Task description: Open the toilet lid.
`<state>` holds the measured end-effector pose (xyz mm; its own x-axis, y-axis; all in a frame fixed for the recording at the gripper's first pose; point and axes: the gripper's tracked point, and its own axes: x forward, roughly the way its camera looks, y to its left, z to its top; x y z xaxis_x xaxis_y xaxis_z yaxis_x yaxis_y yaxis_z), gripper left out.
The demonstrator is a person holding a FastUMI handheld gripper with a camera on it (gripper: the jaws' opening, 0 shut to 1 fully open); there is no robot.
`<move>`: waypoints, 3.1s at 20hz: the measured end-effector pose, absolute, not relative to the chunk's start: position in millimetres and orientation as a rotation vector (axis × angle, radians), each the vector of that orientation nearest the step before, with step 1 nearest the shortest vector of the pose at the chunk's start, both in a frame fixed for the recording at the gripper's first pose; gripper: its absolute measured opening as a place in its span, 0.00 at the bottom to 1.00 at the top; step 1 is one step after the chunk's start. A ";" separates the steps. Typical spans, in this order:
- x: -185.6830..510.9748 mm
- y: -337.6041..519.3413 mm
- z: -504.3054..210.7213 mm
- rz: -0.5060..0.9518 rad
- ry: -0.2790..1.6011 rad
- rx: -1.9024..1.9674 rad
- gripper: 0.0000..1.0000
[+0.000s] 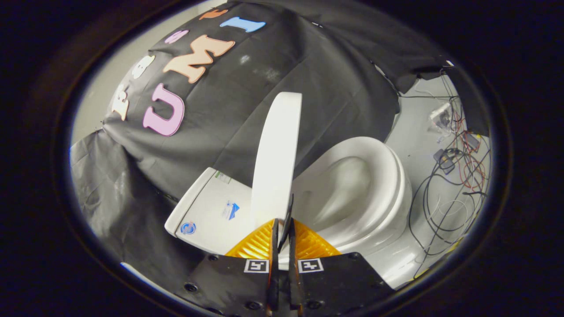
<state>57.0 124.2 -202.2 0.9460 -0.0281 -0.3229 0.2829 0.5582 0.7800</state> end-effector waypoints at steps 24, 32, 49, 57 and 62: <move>100.9 179.6 -115.7 -0.053 0.309 0.797 0.10; 126.6 216.4 -84.7 0.023 0.316 0.686 0.10; 174.6 289.7 -51.5 0.138 0.326 0.515 0.10; 195.6 287.8 -56.1 0.069 0.306 0.545 0.10; 198.0 314.4 -60.6 0.115 0.336 0.459 0.10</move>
<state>198.0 314.4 -60.6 0.9386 0.1837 -0.2921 -0.0335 0.8910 0.4528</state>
